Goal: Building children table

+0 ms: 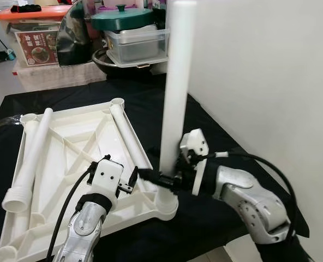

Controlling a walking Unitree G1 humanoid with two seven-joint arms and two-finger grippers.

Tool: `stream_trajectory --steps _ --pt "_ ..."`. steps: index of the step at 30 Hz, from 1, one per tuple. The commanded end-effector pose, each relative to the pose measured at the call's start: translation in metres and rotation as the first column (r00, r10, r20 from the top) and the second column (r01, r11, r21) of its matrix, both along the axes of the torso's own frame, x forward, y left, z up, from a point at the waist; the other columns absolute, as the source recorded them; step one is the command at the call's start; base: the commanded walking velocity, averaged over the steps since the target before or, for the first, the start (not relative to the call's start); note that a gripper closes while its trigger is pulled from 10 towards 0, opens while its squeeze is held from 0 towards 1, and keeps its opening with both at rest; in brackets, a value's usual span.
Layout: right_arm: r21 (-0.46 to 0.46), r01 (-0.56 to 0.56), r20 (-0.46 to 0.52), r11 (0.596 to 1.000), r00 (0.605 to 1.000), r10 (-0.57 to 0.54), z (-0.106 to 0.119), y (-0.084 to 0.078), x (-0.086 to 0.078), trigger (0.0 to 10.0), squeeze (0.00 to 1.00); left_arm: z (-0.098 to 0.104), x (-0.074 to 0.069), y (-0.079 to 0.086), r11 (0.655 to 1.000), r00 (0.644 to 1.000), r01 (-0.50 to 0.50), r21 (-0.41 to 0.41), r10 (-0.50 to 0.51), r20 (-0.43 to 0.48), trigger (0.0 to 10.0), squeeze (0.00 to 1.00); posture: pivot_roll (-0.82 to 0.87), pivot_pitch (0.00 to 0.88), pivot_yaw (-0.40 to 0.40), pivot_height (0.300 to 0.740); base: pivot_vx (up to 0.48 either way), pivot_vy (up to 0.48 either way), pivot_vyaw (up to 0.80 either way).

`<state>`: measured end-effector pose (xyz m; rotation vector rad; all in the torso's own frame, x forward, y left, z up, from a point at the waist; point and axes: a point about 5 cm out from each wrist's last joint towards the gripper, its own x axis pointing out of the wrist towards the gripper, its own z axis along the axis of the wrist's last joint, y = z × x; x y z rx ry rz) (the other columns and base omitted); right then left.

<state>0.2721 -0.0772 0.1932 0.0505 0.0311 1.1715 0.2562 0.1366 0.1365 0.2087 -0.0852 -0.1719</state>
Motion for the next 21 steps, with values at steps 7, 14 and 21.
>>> stream_trajectory --steps 7,14,21 --pt "-0.160 0.525 -0.124 0.836 0.830 -0.544 -0.040 -0.024 0.047 0.0 0.00 -0.003 -0.001 0.000 1.000 1.000 -0.004 0.014 0.004 -0.006 10.0 0.00 0.10 0.000 -0.049 0.740 0.000 0.000 0.00" --pt "-0.283 0.865 -0.086 0.415 0.408 -0.909 -0.060 -0.072 0.048 0.0 0.00 -0.004 -0.002 -0.001 1.000 1.000 0.002 0.013 -0.002 -0.008 10.0 0.00 0.09 0.000 -0.042 0.740 0.000 0.000 0.00" --pt "-0.144 0.767 -0.152 0.625 0.606 -0.780 -0.043 -0.021 0.041 10.0 1.00 -0.005 -0.002 -0.001 1.000 1.000 0.006 0.015 -0.006 -0.012 10.0 0.00 0.09 0.000 -0.037 0.740 0.000 0.000 0.00"
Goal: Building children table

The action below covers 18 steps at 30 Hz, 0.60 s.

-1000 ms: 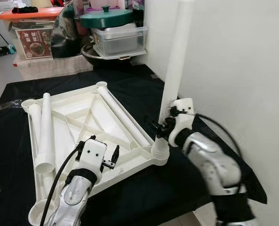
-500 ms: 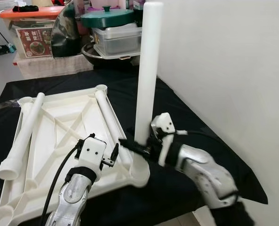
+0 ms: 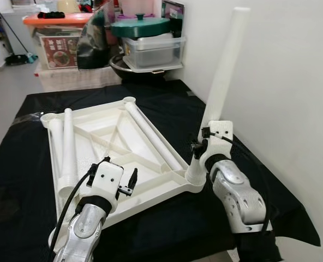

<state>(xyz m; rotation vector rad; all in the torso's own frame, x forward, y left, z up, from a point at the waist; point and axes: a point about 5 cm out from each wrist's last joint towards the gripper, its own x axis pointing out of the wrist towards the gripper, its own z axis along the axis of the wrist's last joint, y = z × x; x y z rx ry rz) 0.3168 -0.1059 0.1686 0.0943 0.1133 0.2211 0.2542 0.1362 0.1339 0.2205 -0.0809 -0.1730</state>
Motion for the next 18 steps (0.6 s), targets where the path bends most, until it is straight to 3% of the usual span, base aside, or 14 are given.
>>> stream_trajectory --steps 1,4,5,6,7,8,9,10,12,14,17,18 --pt "0.049 -0.070 -0.078 0.996 0.994 0.074 -0.014 0.009 -0.004 10.0 1.00 -0.003 0.000 -0.001 1.000 1.000 0.006 0.003 -0.006 -0.009 10.0 0.00 0.09 0.000 -0.037 0.740 0.000 0.000 0.00" --pt "0.110 -0.280 0.003 0.954 0.960 0.281 0.011 0.015 -0.005 10.0 1.00 -0.002 0.001 0.000 1.000 1.000 0.003 0.001 -0.003 -0.007 10.0 0.00 0.09 0.000 -0.043 0.740 0.000 0.000 0.00" --pt "0.110 -0.280 0.003 0.954 0.960 0.281 0.011 0.015 -0.005 10.0 1.00 -0.002 0.001 0.000 1.000 1.000 0.003 0.001 -0.003 -0.007 10.0 0.00 0.09 0.000 -0.043 0.740 0.000 0.000 0.00" --pt "0.076 -0.396 0.049 0.915 0.918 0.393 0.023 0.013 -0.005 10.0 0.00 -0.002 0.001 0.000 1.000 1.000 0.002 0.000 -0.002 -0.007 10.0 0.00 0.08 0.000 -0.044 0.740 0.000 0.000 0.00" --pt "0.083 -0.499 0.089 0.863 0.866 0.492 0.029 0.011 -0.009 10.0 0.00 -0.002 0.001 0.000 1.000 1.000 0.003 -0.001 -0.003 -0.007 10.0 0.00 0.08 0.000 -0.043 0.740 0.000 0.000 0.00" --pt "0.083 -0.499 0.089 0.863 0.866 0.492 0.029 0.011 -0.009 10.0 0.00 -0.002 0.001 0.000 1.000 1.000 0.003 -0.001 -0.003 -0.007 10.0 0.00 0.08 0.000 -0.043 0.740 0.000 0.000 0.00" --pt "0.086 -0.568 0.118 0.818 0.821 0.558 0.033 0.010 -0.013 10.0 0.00 -0.002 0.001 -0.001 1.000 1.000 0.003 -0.001 -0.003 -0.007 10.0 0.00 0.08 0.000 -0.043 0.740 0.000 0.000 0.00" --pt "0.068 -0.666 0.123 0.742 0.744 0.657 0.030 0.006 -0.020 10.0 0.00 -0.002 0.001 -0.001 1.000 1.000 0.006 -0.001 -0.006 -0.006 10.0 0.00 0.09 0.000 -0.046 0.740 0.000 0.000 0.00" --pt "0.068 -0.666 0.123 0.742 0.744 0.657 0.030 0.006 -0.020 10.0 0.00 -0.002 0.001 -0.001 1.000 1.000 0.006 -0.001 -0.006 -0.006 10.0 0.00 0.09 0.000 -0.046 0.740 0.000 0.000 0.00" --pt "0.060 -0.773 0.110 0.632 0.634 0.765 0.023 0.003 -0.031 10.0 0.00 -0.002 0.002 -0.002 1.000 1.000 0.007 -0.002 -0.007 -0.003 10.0 0.00 0.10 0.000 -0.056 0.740 0.000 0.000 0.00" --pt "0.068 -0.837 0.108 0.544 0.548 0.830 0.018 0.012 -0.042 10.0 0.00 -0.002 0.001 -0.001 1.000 1.000 -0.001 -0.002 0.001 -0.002 10.0 0.00 0.10 0.000 -0.060 0.740 0.000 0.000 0.00" --pt "0.072 -0.845 0.109 0.530 0.535 0.838 0.016 0.017 -0.045 2.6 0.00 -0.002 0.001 0.000 1.000 1.000 -0.003 -0.001 0.003 -0.003 10.0 0.00 0.11 0.000 -0.063 0.740 0.000 0.000 0.00"
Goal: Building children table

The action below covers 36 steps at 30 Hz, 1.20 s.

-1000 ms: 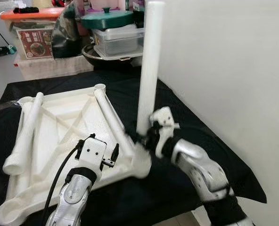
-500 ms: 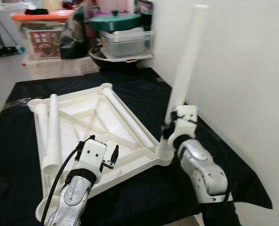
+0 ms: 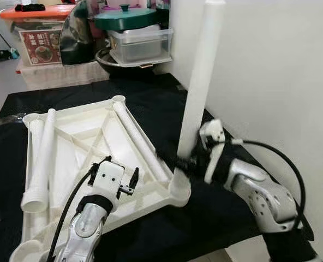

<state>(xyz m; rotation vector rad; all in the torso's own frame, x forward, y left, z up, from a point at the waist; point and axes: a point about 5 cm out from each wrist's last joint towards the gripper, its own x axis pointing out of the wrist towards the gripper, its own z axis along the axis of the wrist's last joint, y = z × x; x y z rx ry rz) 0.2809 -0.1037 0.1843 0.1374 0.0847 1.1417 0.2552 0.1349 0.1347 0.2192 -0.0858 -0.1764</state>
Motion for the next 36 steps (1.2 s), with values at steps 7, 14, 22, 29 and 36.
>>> stream_trajectory --steps 7,14,22,29,36 --pt "-0.038 0.160 -0.058 0.986 0.985 -0.162 -0.020 0.016 0.012 0.0 0.00 -0.003 -0.001 0.001 1.000 1.000 -0.008 0.003 0.008 -0.007 10.0 0.00 0.10 0.000 -0.054 0.740 0.000 0.000 0.00" --pt "-0.251 0.693 -0.166 0.676 0.657 -0.735 -0.056 -0.029 0.048 0.0 0.00 -0.004 -0.001 -0.001 1.000 1.000 0.001 0.003 -0.001 -0.011 10.0 0.00 0.09 0.000 -0.047 0.740 0.000 0.000 0.00" --pt "-0.267 0.780 -0.027 0.565 0.580 -0.814 -0.043 -0.014 0.029 5.6 0.00 -0.005 -0.002 0.000 1.000 1.000 0.002 0.005 -0.002 -0.016 10.0 0.00 0.08 0.000 -0.038 0.740 0.000 0.000 0.00" --pt "-0.124 0.727 -0.023 0.675 0.678 -0.734 -0.016 0.004 0.032 10.0 1.00 -0.005 -0.002 0.000 1.000 1.000 0.006 0.006 -0.006 -0.018 10.0 0.00 0.08 0.000 -0.036 0.740 0.000 0.000 0.00" --pt "0.048 0.456 -0.027 0.889 0.890 -0.455 0.019 0.007 0.030 10.0 0.00 -0.005 -0.001 -0.001 1.000 1.000 0.006 0.004 -0.005 -0.016 10.0 0.00 0.08 0.000 -0.044 0.740 0.000 0.000 0.00"
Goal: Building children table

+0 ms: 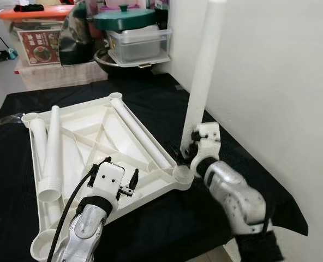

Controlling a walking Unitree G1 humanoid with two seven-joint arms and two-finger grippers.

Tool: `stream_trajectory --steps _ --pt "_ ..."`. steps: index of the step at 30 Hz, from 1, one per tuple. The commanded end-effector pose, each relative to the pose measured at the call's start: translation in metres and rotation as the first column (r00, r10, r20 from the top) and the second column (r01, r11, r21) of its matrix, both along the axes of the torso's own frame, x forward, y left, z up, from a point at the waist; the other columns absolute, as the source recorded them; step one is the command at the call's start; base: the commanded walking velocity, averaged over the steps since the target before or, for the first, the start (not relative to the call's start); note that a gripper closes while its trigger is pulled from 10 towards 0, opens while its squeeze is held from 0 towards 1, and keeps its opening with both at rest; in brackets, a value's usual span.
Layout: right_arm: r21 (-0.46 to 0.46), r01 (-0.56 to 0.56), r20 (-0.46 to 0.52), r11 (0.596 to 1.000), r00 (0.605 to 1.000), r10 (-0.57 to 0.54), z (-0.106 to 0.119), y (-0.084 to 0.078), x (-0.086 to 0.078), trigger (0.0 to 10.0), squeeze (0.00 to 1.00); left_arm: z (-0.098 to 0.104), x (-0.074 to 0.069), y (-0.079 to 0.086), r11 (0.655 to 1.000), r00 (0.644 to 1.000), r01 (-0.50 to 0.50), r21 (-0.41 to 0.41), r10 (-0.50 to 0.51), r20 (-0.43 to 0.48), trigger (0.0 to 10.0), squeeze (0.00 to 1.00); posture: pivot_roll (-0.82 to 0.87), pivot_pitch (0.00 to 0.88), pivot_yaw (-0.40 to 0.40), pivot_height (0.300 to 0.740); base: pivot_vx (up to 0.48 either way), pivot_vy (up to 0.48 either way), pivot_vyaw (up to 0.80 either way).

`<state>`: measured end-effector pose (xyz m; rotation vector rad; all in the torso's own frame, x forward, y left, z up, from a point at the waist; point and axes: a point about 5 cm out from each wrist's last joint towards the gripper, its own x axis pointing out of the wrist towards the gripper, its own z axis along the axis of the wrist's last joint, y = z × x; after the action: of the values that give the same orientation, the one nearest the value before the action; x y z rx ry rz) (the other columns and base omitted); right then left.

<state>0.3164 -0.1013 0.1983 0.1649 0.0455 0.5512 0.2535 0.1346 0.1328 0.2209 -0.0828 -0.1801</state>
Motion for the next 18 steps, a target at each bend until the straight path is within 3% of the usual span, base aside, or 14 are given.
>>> stream_trajectory --steps 1,2,4,5,6,9,10,11,12,14,15,16,17,18 --pt "0.042 -0.118 0.015 0.992 0.993 0.117 0.005 0.005 -0.005 10.0 0.00 -0.003 0.001 0.000 1.000 1.000 0.002 0.002 -0.002 -0.013 10.0 0.00 0.08 0.000 -0.044 0.740 0.000 0.000 0.00" --pt "0.042 -0.118 0.015 0.992 0.993 0.117 0.005 0.005 -0.005 10.0 0.00 -0.003 0.001 0.000 1.000 1.000 0.002 0.002 -0.002 -0.013 10.0 0.00 0.08 0.000 -0.044 0.740 0.000 0.000 0.00" --pt "0.001 -0.432 0.088 0.902 0.899 0.430 0.011 0.004 -0.028 10.0 0.00 -0.003 0.001 0.000 1.000 1.000 0.000 0.002 0.000 -0.009 10.0 0.00 0.10 0.000 -0.056 0.740 0.000 0.000 0.00" --pt "0.001 -0.432 0.088 0.902 0.899 0.430 0.011 0.004 -0.028 10.0 0.00 -0.003 0.001 0.000 1.000 1.000 0.000 0.002 0.000 -0.009 10.0 0.00 0.10 0.000 -0.056 0.740 0.000 0.000 0.00" --pt "-0.025 -0.540 0.092 0.841 0.837 0.540 0.008 0.006 -0.039 10.0 0.00 -0.002 0.001 0.000 1.000 1.000 -0.004 0.002 0.004 -0.006 10.0 0.00 0.10 0.000 -0.061 0.740 0.000 0.000 0.00" --pt "-0.038 -0.607 0.085 0.794 0.789 0.608 0.004 0.008 -0.047 10.0 0.00 -0.002 0.001 0.000 1.000 1.000 -0.007 0.003 0.007 -0.005 10.0 0.00 0.11 0.000 -0.064 0.740 0.000 0.000 0.00" --pt "-0.047 -0.648 0.079 0.760 0.756 0.650 0.001 0.013 -0.053 3.6 0.00 -0.002 0.001 0.001 1.000 1.000 -0.010 0.004 0.010 -0.004 10.0 0.00 0.11 0.000 -0.065 0.740 0.000 0.000 0.00" --pt "-0.047 -0.648 0.079 0.760 0.756 0.650 0.001 0.013 -0.053 3.6 0.00 -0.002 0.001 0.001 1.000 1.000 -0.010 0.004 0.010 -0.004 10.0 0.00 0.11 0.000 -0.065 0.740 0.000 0.000 0.00" --pt "-0.050 -0.658 0.068 0.751 0.748 0.660 -0.004 0.018 -0.055 0.0 0.00 -0.002 0.001 0.001 1.000 1.000 -0.012 0.004 0.012 -0.004 10.0 0.00 0.11 0.000 -0.065 0.740 0.000 0.000 0.00" --pt "-0.049 -0.655 0.059 0.754 0.752 0.657 -0.008 0.020 -0.055 0.0 0.00 -0.002 0.001 0.001 1.000 1.000 -0.013 0.005 0.013 -0.003 10.0 0.00 0.11 0.000 -0.065 0.740 0.000 0.000 0.00" --pt "-0.056 -0.570 0.030 0.820 0.820 0.572 -0.013 0.021 -0.044 0.0 0.00 -0.002 0.001 0.001 1.000 1.000 -0.013 0.005 0.013 -0.003 10.0 0.00 0.11 0.000 -0.065 0.740 0.000 0.000 0.00" --pt "-0.056 -0.570 0.030 0.820 0.820 0.572 -0.013 0.021 -0.044 0.0 0.00 -0.002 0.001 0.001 1.000 1.000 -0.013 0.005 0.013 -0.003 10.0 0.00 0.11 0.000 -0.065 0.740 0.000 0.000 0.00" --pt "-0.075 -0.324 -0.067 0.943 0.945 0.319 -0.026 0.015 -0.017 0.0 0.00 -0.003 0.001 0.000 1.000 1.000 -0.009 0.004 0.009 -0.005 10.0 0.00 0.10 0.000 -0.058 0.740 0.000 0.000 0.00" --pt "-0.075 -0.324 -0.067 0.943 0.945 0.319 -0.026 0.015 -0.017 0.0 0.00 -0.003 0.001 0.000 1.000 1.000 -0.009 0.004 0.009 -0.005 10.0 0.00 0.10 0.000 -0.058 0.740 0.000 0.000 0.00"
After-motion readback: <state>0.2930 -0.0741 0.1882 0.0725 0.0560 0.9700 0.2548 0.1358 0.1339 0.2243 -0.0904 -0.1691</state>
